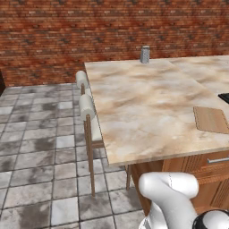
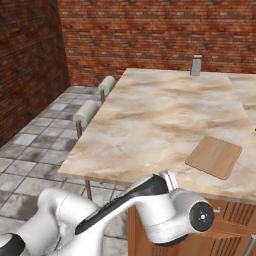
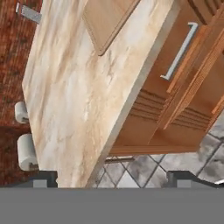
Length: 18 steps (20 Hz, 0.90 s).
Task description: Open the drawer on the right and place the cutting tools on the cutting board.
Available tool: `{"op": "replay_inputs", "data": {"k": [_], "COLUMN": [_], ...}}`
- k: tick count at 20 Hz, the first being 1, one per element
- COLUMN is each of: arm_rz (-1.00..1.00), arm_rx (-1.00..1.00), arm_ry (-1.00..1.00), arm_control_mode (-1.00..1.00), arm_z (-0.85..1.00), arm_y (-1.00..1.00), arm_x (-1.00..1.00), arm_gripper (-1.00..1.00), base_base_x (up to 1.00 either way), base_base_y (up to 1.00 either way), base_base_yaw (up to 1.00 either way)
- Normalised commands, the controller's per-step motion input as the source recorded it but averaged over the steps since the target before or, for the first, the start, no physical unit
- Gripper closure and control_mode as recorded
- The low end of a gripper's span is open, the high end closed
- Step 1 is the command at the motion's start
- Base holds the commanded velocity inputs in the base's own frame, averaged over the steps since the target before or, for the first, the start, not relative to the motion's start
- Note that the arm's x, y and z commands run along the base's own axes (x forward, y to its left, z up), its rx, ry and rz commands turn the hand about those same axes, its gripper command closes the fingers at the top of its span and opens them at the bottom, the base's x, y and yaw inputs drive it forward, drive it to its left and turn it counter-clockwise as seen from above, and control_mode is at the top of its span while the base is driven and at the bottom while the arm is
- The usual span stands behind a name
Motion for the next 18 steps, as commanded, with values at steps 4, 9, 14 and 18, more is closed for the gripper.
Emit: {"op": "replay_inputs", "data": {"k": [4,9,14,18], "arm_rz": [-0.38,-0.34,-0.11,0.00], "arm_rx": [0.30,0.23,0.10,0.05], "arm_ry": [-0.19,-0.15,-0.16,-0.12], "arm_control_mode": [-1.00,-1.00,-1.00,-1.00], "arm_z": [-0.39,-0.44,-0.35,-0.51], "arm_y": [-0.99,-0.68,-0.14,-0.13], "arm_x": [-0.05,0.00,0.20,0.23], "arm_gripper": [-1.00,-1.00,-1.00,-1.00], "base_base_x": [0.00,0.00,0.00,0.00], "base_base_y": [0.00,0.00,0.00,0.00], "base_base_yaw": [0.00,0.00,0.00,0.00]}}
